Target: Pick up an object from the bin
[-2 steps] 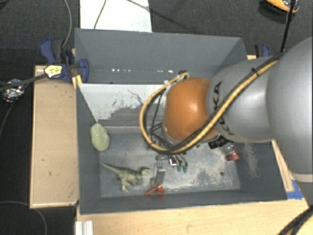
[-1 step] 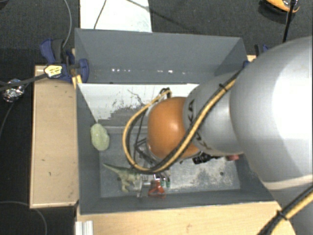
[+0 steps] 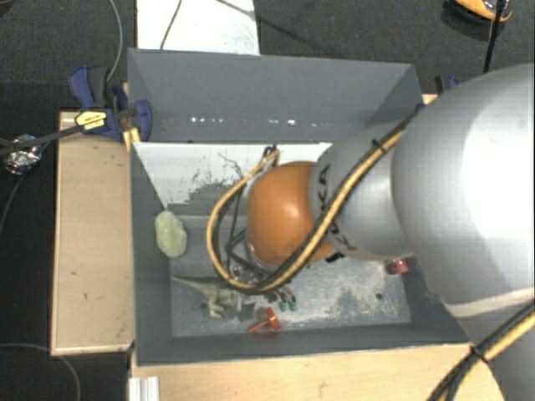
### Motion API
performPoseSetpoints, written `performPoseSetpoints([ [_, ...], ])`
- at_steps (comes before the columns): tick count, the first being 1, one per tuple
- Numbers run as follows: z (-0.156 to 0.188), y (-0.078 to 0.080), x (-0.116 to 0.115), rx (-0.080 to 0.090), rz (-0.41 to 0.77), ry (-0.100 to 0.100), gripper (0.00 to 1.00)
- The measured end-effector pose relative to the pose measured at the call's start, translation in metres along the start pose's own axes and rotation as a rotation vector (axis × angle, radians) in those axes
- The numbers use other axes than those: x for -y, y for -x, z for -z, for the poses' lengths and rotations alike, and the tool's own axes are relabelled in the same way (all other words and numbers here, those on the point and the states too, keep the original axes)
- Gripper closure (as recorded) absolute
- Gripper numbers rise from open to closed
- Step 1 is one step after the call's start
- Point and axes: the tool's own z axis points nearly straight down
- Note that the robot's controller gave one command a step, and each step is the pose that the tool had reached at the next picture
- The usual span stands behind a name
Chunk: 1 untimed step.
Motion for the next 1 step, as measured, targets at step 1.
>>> performPoseSetpoints([
  [1, -0.0006, -0.0006, -0.0002, -0.002, -0.003, 0.0, 1.0],
])
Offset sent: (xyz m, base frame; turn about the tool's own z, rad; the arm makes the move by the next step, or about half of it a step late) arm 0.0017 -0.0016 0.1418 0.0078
